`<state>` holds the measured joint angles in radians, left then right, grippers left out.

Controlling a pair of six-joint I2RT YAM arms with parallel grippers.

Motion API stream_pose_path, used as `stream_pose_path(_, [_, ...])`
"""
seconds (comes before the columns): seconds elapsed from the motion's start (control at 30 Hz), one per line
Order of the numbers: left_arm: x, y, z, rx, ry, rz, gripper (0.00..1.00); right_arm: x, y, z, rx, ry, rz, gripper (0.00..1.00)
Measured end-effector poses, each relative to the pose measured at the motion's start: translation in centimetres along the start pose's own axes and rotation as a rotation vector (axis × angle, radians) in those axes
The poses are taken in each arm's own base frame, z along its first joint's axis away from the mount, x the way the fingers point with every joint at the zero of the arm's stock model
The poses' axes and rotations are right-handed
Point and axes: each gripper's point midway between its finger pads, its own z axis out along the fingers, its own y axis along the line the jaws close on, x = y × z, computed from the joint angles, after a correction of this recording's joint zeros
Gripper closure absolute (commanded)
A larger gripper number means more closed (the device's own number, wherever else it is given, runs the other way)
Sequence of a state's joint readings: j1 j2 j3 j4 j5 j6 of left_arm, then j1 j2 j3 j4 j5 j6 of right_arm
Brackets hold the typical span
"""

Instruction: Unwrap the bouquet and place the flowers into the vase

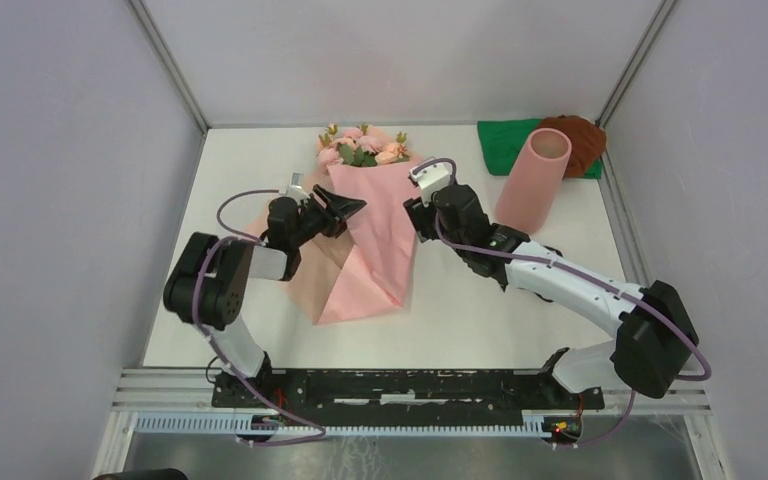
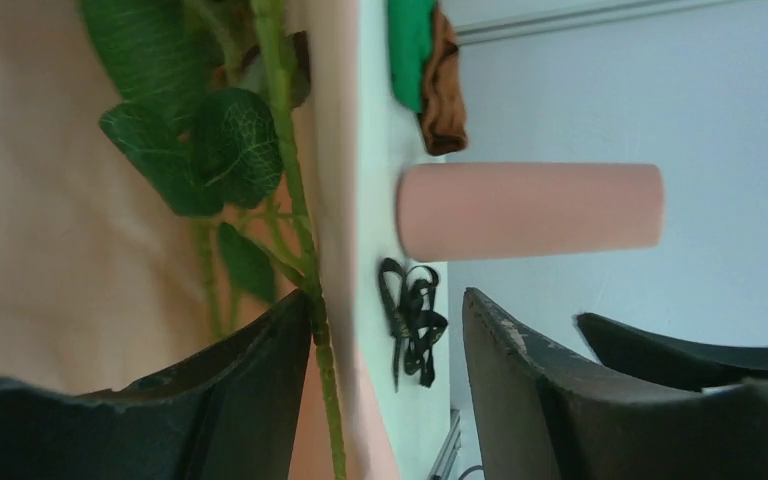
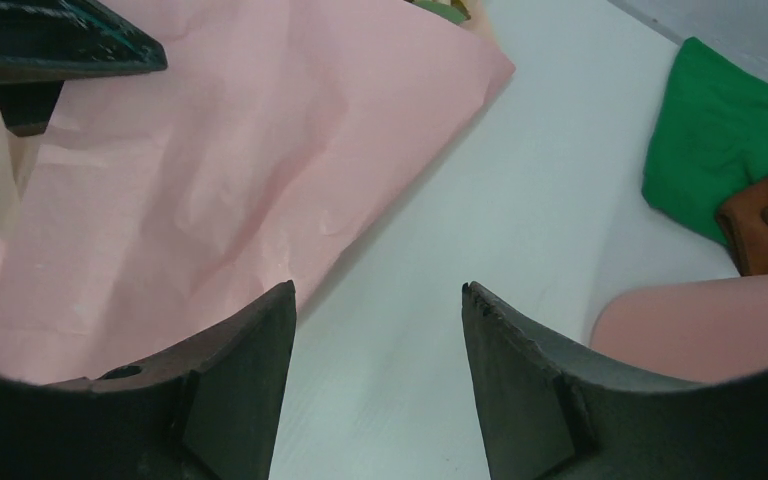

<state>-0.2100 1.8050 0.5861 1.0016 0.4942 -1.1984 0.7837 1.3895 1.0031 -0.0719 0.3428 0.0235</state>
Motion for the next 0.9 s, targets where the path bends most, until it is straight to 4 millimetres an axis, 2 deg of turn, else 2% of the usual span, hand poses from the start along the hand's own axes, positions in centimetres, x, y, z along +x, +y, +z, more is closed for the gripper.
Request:
stream_pose_path(0.2, [-0.3, -9.5, 0.5, 0.059, -0.002, 0.18, 0.34, 0.0, -0.9, -0.2, 0.02, -0.002, 0.008, 0.32])
stream_pose_path(0.27, [0.1, -11.7, 0.7, 0.079, 0.01, 0.214, 0.34, 0.0, -1.2, -0.4, 0.025, -0.004, 0.01, 0.32])
stream_pose_path(0.33, [0.6, -12.6, 1.0, 0.07, 0.027, 0.234, 0.34, -0.2, -1.4, -0.9, 0.029, -0.012, 0.012, 0.32])
stream_pose_path(0.4, [1.3, -12.2, 1.2, 0.039, 0.049, 0.236, 0.34, -0.7, -1.8, -1.4, 0.037, -0.026, 0.019, 0.32])
stream_pose_path(0.5, [2.0, -10.6, 1.3, -0.017, 0.078, 0.222, 0.34, -1.2, -2.3, -1.9, 0.047, -0.046, 0.028, 0.32])
stream_pose_path(0.67, [2.4, -7.7, 1.5, -0.115, 0.085, 0.194, 0.34, -0.6, -2.6, -1.5, 0.058, -0.034, 0.029, 0.32])
stream_pose_path(0.77, [2.3, -6.8, 1.4, -0.149, 0.074, 0.192, 0.34, 0.5, -2.3, -0.1, 0.054, -0.003, 0.023, 0.32])
stream_pose_path(0.9, [2.1, -5.8, 1.2, -0.183, 0.056, 0.202, 0.34, 3.8, -0.7, 2.5, 0.005, 0.091, 0.003, 0.32])
